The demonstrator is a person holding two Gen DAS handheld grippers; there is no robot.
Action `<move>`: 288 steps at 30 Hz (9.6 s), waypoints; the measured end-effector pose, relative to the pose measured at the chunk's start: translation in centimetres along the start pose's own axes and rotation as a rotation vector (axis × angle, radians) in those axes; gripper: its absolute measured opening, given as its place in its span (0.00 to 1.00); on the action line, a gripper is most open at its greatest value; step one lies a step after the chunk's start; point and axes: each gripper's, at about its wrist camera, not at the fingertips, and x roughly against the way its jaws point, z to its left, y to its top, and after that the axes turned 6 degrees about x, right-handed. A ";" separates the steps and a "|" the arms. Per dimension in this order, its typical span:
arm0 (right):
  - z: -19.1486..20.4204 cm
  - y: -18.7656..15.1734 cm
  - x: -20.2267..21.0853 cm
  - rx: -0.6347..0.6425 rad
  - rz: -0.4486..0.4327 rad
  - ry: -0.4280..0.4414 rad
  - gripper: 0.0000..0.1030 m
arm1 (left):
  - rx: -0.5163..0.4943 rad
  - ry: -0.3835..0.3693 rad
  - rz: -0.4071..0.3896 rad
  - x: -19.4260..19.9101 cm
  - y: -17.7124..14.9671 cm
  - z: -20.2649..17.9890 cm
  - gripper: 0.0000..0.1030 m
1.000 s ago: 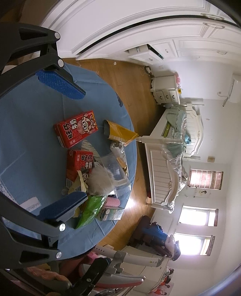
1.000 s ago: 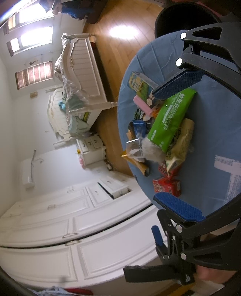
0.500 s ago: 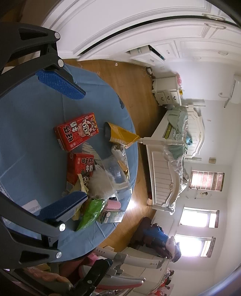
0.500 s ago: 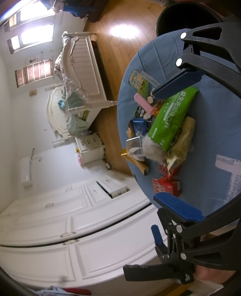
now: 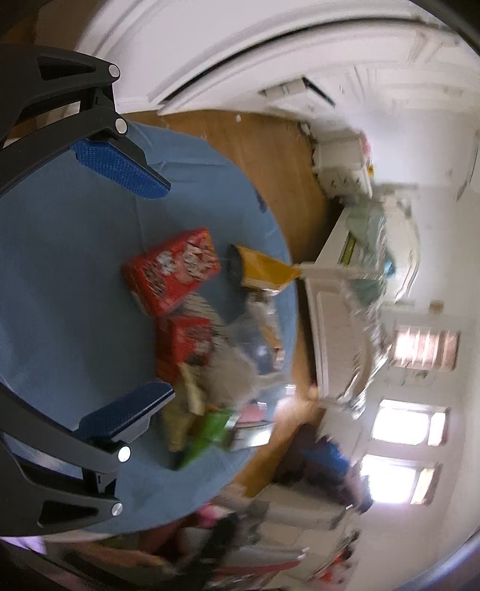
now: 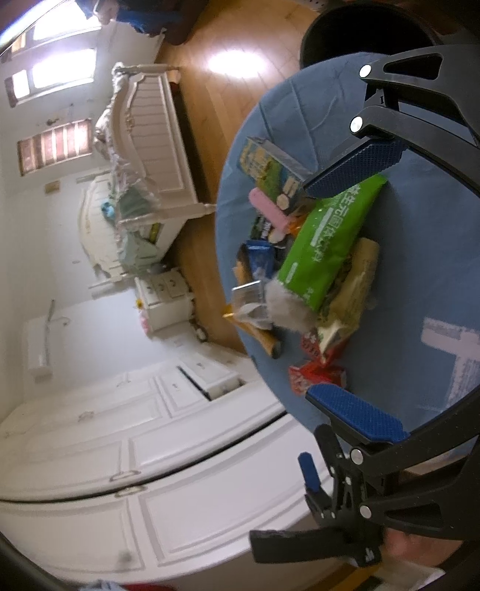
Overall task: Collect trash
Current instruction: 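Grasp red snack box with left tool while right tool grasps clear plastic box, drop both in bin, then grasp yellow bag with left tool while right tool grasps milk carton, drop both in bin, then grasp white printed packet with left tool while right tool grasps gold wrapper, drop both in bin, then grasp red snack box with left tool while right tool grasps green packet, carry to bin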
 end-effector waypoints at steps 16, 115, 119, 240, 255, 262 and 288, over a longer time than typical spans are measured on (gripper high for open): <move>0.6 7.8 -17.3 0.082 0.374 0.002 0.59 | 0.239 -0.093 0.250 -9.7 3.1 5.7 0.95; -13.7 6.8 -5.9 -0.204 0.078 -0.073 0.50 | 0.162 -0.157 -0.013 -8.6 13.5 -0.5 0.42; -11.6 6.1 1.1 -0.067 -0.139 -0.210 0.50 | 0.112 -0.344 -0.005 -5.8 13.8 -7.1 0.42; -25.4 -6.6 8.6 -0.038 -0.048 -0.610 0.10 | -0.082 -0.685 0.319 -14.6 6.7 -31.4 0.51; -28.8 -8.3 7.6 -0.082 -0.010 -0.585 0.73 | -0.113 -0.635 0.351 -17.5 6.3 -35.1 0.81; -27.6 -8.1 7.2 -0.078 0.004 -0.571 0.73 | -0.113 -0.627 0.317 -15.4 7.1 -32.9 0.88; -5.1 1.6 -11.7 0.365 0.388 0.285 0.80 | -0.187 -0.372 0.200 -6.4 6.1 -1.5 0.88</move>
